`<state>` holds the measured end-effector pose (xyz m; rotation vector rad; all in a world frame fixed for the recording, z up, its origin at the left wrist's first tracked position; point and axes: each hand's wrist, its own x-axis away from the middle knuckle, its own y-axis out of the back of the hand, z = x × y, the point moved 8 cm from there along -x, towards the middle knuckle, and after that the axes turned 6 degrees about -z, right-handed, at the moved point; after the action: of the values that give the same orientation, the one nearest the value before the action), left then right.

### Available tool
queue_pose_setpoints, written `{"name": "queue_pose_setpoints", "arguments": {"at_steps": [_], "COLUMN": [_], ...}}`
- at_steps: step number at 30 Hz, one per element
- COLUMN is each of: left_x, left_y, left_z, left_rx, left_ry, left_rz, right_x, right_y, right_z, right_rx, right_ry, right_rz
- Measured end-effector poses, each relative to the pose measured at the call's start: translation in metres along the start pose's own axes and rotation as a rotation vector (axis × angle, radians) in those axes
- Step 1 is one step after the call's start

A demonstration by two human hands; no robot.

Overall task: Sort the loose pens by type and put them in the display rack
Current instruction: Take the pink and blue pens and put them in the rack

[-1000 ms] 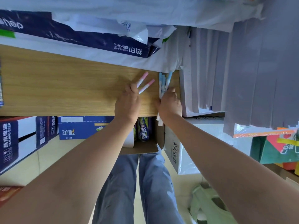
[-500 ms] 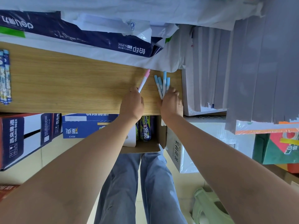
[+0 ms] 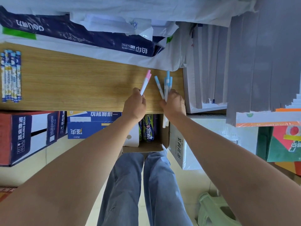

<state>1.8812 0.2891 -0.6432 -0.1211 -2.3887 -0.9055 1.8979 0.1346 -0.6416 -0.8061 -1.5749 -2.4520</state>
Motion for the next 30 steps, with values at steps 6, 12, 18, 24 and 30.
{"name": "queue_pose_setpoints", "arguments": {"at_steps": [6, 12, 18, 24, 30], "left_x": [0.016, 0.048, 0.099, 0.148, 0.176], "left_y": [0.022, 0.085, 0.158, 0.169, 0.092], "left_z": [-0.025, -0.103, -0.213, -0.315, -0.394], "left_rx": [0.029, 0.056, 0.027, -0.033, 0.001], "left_ry": [-0.059, -0.183, -0.349, -0.510, -0.584], "left_rz": [-0.011, -0.092, -0.162, -0.149, 0.010], "right_x": [0.016, 0.063, 0.118, 0.152, 0.156], "right_y": [0.034, 0.112, 0.232, 0.347, 0.426], "right_z": [0.020, 0.054, 0.078, 0.050, -0.048], "right_rx": [-0.281, -0.496, -0.645, -0.627, -0.657], "right_ry": [0.028, 0.067, 0.125, 0.164, 0.061], "right_rz": [0.066, 0.091, 0.037, -0.142, -0.350]}}
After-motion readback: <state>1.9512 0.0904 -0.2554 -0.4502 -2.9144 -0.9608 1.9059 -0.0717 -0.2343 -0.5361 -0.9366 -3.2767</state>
